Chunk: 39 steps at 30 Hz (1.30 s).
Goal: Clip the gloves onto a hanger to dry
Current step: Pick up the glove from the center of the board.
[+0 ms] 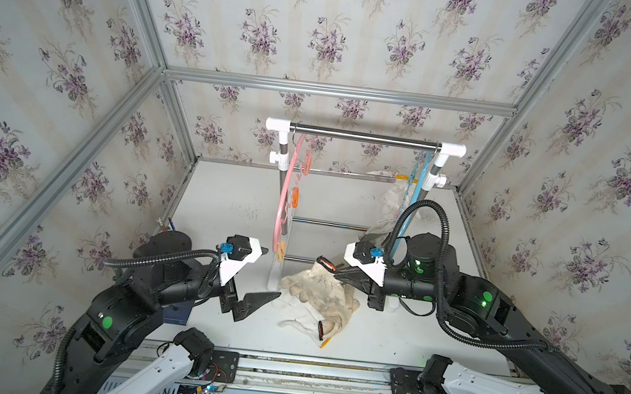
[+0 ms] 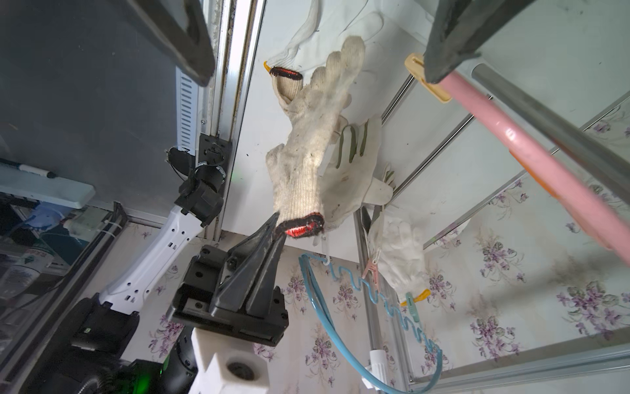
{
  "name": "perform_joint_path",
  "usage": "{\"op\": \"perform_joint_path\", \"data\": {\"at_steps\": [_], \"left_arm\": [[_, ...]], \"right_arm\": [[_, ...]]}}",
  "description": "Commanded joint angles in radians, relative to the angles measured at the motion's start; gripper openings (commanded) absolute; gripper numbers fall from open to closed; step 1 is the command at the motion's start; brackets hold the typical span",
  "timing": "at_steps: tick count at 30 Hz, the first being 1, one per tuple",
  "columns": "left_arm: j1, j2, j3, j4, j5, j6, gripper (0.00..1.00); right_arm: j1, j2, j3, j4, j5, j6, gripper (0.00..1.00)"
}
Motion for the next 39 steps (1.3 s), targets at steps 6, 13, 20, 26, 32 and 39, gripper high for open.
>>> {"op": "perform_joint_path", "data": {"at_steps": [6, 13, 20, 26, 32, 39], "left_arm": [[0.001, 0.14, -0.04, 0.281, 0.175, 0.007, 0.83], [-0.032, 0.194, -0.083, 0.387, 0.297, -0.029, 0.81], [-0.072, 0.206, -0.117, 0.438, 0.308, -0.068, 0.72], [-0.107, 0.221, -0.144, 0.488, 0.312, -0.105, 0.62], [-0.121, 0.204, -0.179, 0.55, 0.257, -0.128, 0.43], [-0.132, 0.194, -0.198, 0.587, 0.21, -0.142, 0.33]], "right_arm": [[0.001, 0.005, 0.023, 0.005, -0.078, -0.167, 0.0], [0.002, 0.033, 0.015, 0.03, -0.079, -0.178, 0.0], [0.002, 0.023, -0.005, 0.071, -0.039, -0.194, 0.0], [0.002, 0.02, -0.007, 0.101, -0.014, -0.196, 0.0], [0.002, 0.022, -0.011, 0.108, -0.02, -0.194, 0.0], [0.002, 0.034, -0.022, 0.118, -0.013, -0.19, 0.0]]}}
